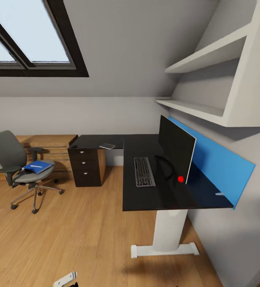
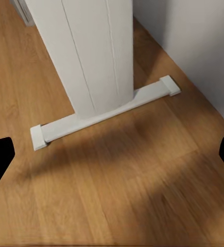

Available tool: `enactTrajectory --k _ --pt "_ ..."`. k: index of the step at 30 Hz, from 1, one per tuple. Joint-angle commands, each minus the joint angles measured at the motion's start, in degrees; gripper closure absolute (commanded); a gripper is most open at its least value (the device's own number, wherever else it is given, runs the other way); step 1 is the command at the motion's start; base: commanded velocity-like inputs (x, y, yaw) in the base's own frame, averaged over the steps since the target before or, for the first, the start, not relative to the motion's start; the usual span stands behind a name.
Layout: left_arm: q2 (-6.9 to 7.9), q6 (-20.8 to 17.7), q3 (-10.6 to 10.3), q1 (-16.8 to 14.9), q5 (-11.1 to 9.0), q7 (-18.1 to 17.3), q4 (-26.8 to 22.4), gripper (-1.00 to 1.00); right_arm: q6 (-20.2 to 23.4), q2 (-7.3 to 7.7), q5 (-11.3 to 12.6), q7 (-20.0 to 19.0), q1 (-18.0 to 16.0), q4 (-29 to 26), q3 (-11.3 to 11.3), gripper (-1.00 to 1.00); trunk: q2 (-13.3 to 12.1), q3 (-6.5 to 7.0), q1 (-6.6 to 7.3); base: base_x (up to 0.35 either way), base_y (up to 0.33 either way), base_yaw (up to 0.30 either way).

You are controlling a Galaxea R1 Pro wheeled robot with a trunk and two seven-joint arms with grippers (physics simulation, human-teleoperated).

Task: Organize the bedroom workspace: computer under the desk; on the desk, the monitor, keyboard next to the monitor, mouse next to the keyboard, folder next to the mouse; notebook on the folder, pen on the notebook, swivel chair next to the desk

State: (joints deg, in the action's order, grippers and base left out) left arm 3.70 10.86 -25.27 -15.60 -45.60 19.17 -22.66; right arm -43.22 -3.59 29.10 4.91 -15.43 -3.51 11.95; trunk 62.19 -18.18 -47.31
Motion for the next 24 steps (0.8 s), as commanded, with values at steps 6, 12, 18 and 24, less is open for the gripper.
enactTrajectory --k 6,12,18,24 --pt "0.0 0.3 -1.1 0.0 -0.5 0.3 0.0 -1.0 -0.2 -0.02 0.0 0.5 0.0 0.2 0.6 -1.0 -1.2 0.47 0.66 0.0 0.0 0.0" --pt "-0.01 0.4 -2.2 0.0 -0.4 0.3 0.0 -1.0 -0.3 -0.05 0.1 0.4 0.0 0.2 0.5 -1.0 -1.2 0.47 0.66 0.0 0.0 0.0" --pt "-0.75 0.4 -2.7 0.0 0.8 0.2 0.0 -1.0 -0.4 -0.44 -0.1 0.3 0.0 0.2 0.6 -1.0 -1.2 0.47 0.66 0.01 0.163 0.0" --pt "-0.86 0.4 -2.7 0.0 0.9 0.2 0.0 -1.0 -0.4 -0.49 -0.1 0.3 0.0 0.3 0.6 -1.0 -1.2 0.47 0.66 0.084 0.313 0.0"
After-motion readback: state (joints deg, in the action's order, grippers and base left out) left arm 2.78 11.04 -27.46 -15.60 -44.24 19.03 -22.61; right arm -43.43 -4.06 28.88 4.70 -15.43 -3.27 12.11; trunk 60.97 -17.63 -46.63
